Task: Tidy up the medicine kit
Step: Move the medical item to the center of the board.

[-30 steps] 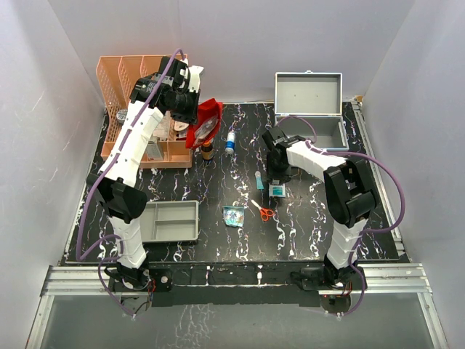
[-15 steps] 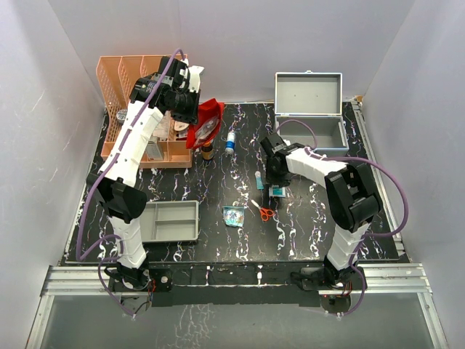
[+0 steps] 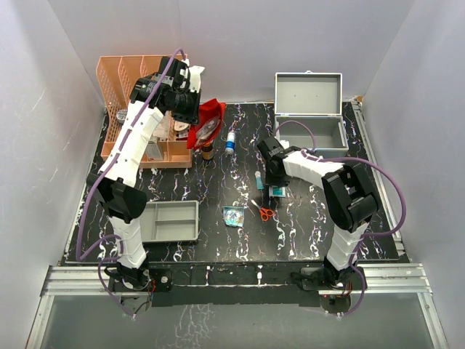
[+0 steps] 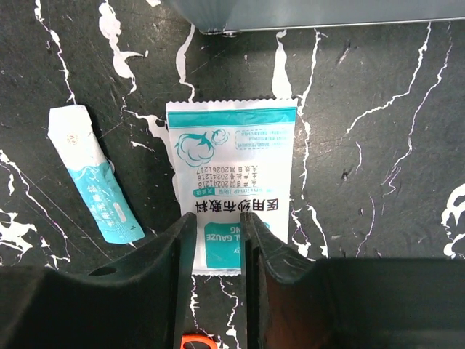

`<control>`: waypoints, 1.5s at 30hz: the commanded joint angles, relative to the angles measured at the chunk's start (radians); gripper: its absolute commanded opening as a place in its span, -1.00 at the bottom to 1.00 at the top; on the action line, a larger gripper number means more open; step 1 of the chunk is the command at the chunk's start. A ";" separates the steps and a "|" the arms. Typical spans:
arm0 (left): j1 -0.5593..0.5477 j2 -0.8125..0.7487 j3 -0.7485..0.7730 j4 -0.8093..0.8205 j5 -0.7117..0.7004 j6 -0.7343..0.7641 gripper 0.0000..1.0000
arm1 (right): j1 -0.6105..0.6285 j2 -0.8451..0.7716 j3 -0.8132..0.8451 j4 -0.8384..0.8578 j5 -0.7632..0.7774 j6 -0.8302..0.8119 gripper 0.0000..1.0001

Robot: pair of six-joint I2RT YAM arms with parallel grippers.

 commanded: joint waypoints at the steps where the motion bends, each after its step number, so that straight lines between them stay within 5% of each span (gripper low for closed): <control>1: -0.006 -0.009 0.043 -0.004 0.021 0.006 -1.00 | 0.031 0.041 -0.048 -0.108 -0.058 -0.009 -0.44; 36: -0.014 -0.017 0.040 -0.002 0.037 0.007 -1.00 | 0.076 -0.290 -0.147 0.014 0.090 0.047 -0.24; 45: -0.020 -0.022 0.012 0.002 0.056 0.001 -1.00 | 0.176 -0.364 -0.252 0.119 0.249 0.082 -0.17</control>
